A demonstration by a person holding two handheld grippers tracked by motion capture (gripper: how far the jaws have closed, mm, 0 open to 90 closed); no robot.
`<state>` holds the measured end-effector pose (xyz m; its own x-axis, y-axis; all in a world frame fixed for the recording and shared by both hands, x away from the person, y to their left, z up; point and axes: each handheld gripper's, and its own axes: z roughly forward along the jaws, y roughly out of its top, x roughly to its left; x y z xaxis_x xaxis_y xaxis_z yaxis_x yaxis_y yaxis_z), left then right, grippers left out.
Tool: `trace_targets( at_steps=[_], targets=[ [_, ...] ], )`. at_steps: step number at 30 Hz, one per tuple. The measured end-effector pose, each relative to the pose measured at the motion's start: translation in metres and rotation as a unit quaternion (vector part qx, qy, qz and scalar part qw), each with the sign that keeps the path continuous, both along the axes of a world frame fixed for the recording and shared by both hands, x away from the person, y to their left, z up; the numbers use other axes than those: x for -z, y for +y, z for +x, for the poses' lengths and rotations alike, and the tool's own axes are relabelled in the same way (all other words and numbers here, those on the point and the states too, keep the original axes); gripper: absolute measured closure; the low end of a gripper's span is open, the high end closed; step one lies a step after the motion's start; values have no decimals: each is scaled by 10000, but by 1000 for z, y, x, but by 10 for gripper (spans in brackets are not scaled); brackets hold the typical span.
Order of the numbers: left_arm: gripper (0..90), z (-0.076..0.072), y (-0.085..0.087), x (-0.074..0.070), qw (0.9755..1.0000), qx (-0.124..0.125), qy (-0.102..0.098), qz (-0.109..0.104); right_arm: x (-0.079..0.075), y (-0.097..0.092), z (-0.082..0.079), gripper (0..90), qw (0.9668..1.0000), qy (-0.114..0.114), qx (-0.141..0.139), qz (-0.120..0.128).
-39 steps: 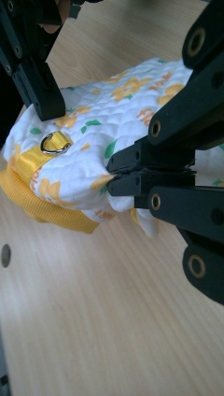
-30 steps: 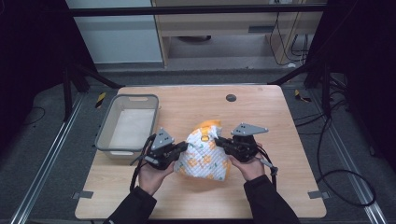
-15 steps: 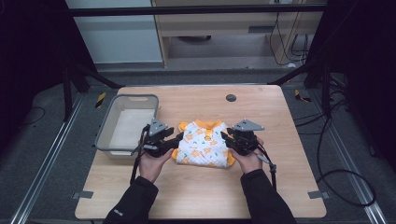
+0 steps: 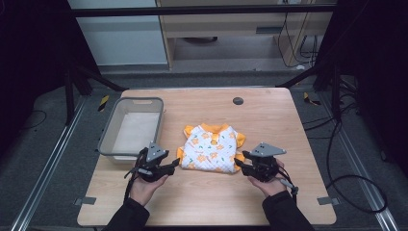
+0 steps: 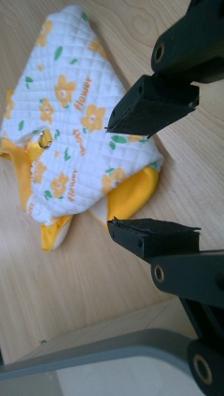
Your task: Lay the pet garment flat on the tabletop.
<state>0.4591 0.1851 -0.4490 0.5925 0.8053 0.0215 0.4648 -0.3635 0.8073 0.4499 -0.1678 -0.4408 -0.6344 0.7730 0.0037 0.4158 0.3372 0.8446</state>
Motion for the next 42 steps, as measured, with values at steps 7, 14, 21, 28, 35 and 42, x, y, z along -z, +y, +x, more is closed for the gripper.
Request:
trace_targets(
  at_steps=[7,14,21,28,35,42],
  targets=[
    [439,6,-7,18,9995,61,230,188,24,0,-5,561,9996,233,-124,-123],
    [441,12,-15,30,9986,201,301,379,39,4,0,562,9987,397,-164,-266],
    [503,17,-21,40,9977,300,421,439,50,15,5,576,9975,501,-284,-413],
    [582,20,-25,46,9963,346,507,610,55,22,7,620,9968,541,-306,-511],
    [662,22,-26,47,9961,337,635,512,57,22,11,729,9964,602,-244,-548],
    [775,22,-28,45,9951,387,738,526,54,26,11,826,9953,759,-357,-478]
  ],
)
